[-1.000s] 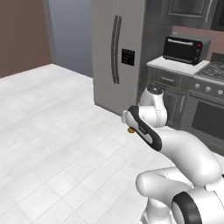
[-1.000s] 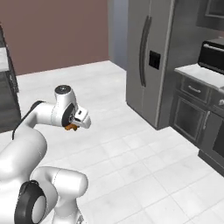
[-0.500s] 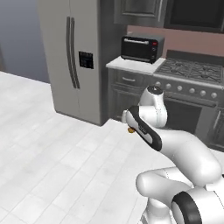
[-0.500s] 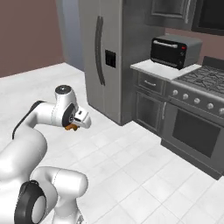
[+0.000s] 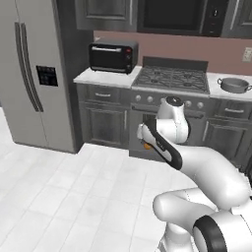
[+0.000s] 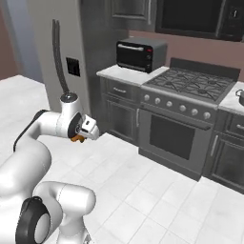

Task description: Turn on the sink faucet. Then move the mushroom from the counter to the sink. Turn off the sink. Move the vegetable from the sink to the pot next to the stove. Finally move the pot to the rear right burner.

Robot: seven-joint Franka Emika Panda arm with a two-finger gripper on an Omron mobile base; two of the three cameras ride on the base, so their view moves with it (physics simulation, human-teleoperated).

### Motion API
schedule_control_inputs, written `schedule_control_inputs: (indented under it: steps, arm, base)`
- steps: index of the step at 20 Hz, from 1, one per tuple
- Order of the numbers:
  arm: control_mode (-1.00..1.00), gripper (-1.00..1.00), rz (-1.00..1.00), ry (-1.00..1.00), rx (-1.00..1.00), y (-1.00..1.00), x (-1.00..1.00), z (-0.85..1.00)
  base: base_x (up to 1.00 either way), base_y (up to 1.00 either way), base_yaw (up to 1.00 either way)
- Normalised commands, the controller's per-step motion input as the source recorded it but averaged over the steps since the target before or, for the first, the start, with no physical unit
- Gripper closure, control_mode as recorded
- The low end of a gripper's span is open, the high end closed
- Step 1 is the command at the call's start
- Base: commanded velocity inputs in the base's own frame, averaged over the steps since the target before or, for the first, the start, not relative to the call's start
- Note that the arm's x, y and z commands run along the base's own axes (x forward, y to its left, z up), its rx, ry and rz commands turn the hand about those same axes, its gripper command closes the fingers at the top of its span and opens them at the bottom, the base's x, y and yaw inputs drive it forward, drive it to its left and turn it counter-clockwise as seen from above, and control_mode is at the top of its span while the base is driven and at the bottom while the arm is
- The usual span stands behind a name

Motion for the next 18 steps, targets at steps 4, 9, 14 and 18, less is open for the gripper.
schedule_control_inputs:
  steps: [4,9,14,18]
  arm:
    - [1.0,1.0,0.0,0.0,0.0,0.0,0.0,0.0]
    - [1.0,1.0,0.0,0.0,0.0,0.0,0.0,0.0]
    - [1.0,1.0,0.0,0.0,0.0,0.0,0.0,0.0]
    - [1.0,1.0,0.0,0.0,0.0,0.0,0.0,0.0]
  base:
    - [0.51,-0.12,-0.39]
    - [0.55,-0.07,-0.38]
    - [0.61,-0.02,-0.36]
    - [0.72,0.0,-0.32]
